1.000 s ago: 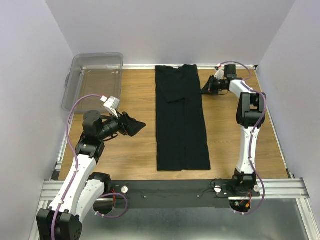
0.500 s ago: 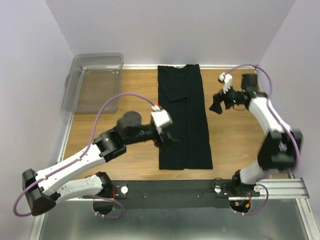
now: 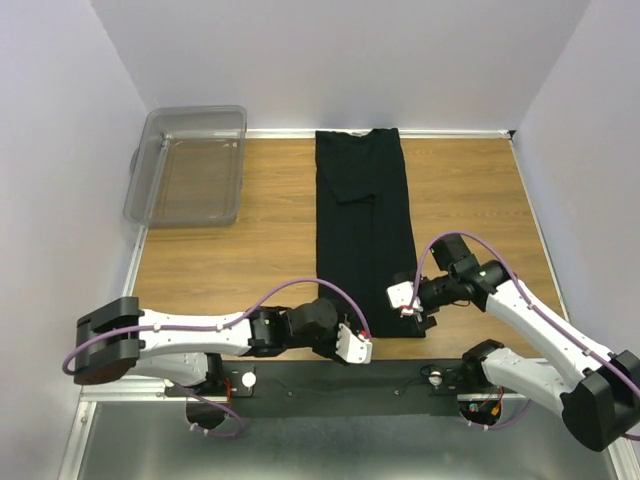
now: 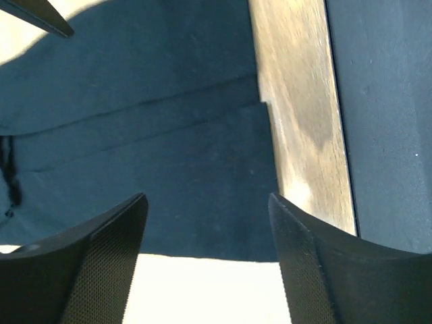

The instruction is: Fold and stack the t-shirts

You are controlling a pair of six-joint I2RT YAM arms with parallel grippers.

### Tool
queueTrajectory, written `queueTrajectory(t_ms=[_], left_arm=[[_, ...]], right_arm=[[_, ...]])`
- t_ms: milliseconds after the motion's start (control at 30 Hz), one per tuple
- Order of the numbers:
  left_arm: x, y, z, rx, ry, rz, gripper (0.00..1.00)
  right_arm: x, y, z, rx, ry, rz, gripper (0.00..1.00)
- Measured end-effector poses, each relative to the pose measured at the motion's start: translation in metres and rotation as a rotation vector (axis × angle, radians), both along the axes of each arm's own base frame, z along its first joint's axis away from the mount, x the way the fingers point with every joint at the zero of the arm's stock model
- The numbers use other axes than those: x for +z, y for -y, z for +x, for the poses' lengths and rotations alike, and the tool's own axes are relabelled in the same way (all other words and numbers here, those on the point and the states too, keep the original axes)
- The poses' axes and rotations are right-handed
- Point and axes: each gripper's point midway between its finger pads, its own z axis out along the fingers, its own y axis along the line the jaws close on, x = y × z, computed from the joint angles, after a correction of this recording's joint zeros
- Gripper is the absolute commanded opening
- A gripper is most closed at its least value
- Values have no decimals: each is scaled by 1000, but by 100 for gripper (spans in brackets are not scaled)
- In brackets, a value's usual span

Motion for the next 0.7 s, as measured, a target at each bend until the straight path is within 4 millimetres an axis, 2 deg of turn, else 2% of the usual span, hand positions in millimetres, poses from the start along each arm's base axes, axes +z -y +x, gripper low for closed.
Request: queueTrajectory(t_ms=[133,300,433,467,533,633,700], left_arm=[[-21,6,-3,0,7,53,74],[-48,4,-7,-12,-4,136,73],[-48,4,-8,-13,-4,136,70],[-48,4,-8,-13,-3,136,61],[-50,4,-7,-12,0,141,56],[-62,4,-6,-15,6,176,55],[-62,10,-5,-21,13,176,56]], right_arm=[[-12,3,-7,-6,-18,-60,83],[-17,8,-5,-36,-26,-93,83],[-24,12,-6,-45,-26,-114,83],[-27,14,-7,-45,-32,-120,82],[-31,16,-10,-46,-39,-129,82],[-35,19,-10,-50,-41,-144,82],[-37,20,-10,-52,-37,-150,82]])
